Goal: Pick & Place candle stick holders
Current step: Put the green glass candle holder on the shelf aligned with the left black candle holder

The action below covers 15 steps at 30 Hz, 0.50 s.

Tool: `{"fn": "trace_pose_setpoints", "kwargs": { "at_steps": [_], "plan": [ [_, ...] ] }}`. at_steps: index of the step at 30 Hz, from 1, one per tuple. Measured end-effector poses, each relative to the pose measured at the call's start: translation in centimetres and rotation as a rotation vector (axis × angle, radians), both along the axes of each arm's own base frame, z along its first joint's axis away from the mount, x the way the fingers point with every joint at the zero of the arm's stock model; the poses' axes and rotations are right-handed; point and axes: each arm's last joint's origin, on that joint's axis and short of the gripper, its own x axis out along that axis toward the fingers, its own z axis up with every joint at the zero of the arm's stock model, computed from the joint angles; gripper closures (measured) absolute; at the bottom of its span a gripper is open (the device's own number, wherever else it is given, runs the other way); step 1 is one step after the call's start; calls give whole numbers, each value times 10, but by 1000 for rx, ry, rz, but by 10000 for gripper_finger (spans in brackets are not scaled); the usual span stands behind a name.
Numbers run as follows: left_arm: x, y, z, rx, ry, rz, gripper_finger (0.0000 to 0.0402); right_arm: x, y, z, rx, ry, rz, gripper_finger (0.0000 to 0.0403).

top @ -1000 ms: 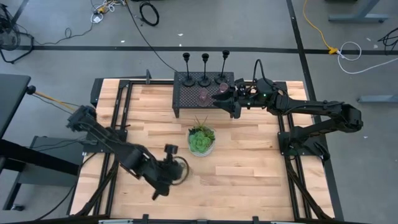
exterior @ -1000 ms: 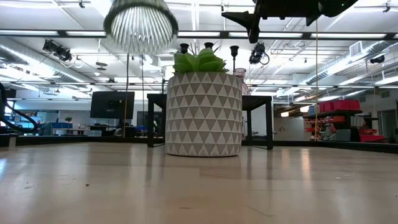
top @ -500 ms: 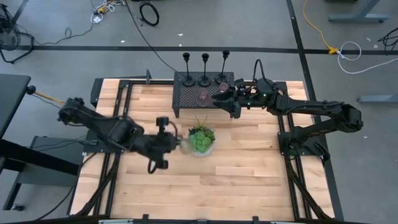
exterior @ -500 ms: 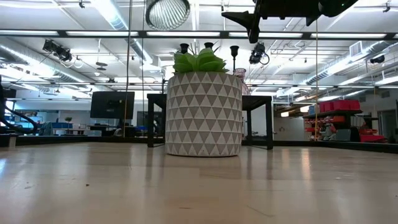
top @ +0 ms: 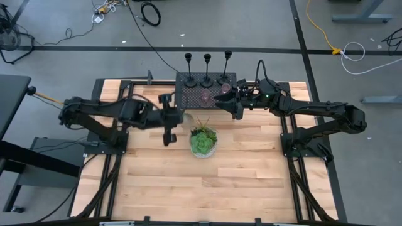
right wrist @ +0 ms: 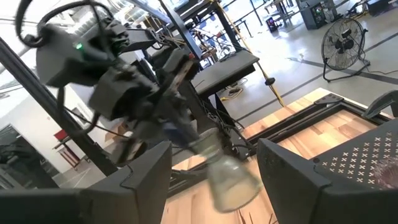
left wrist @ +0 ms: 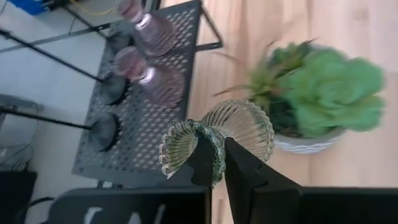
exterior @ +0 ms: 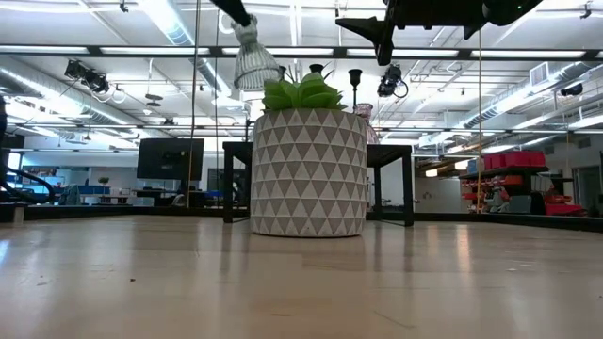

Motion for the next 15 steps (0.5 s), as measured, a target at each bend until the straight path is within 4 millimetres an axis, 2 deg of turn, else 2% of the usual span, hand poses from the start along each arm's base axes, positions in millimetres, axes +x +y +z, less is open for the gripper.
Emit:
{"fn": "trace_pose_setpoints", "kwargs": {
  "at_steps": [15],
  "plan": [
    [-1, 70, -1, 10, 63, 114, 379, 0, 0, 0, 0, 0, 0, 167]
  ]
}}
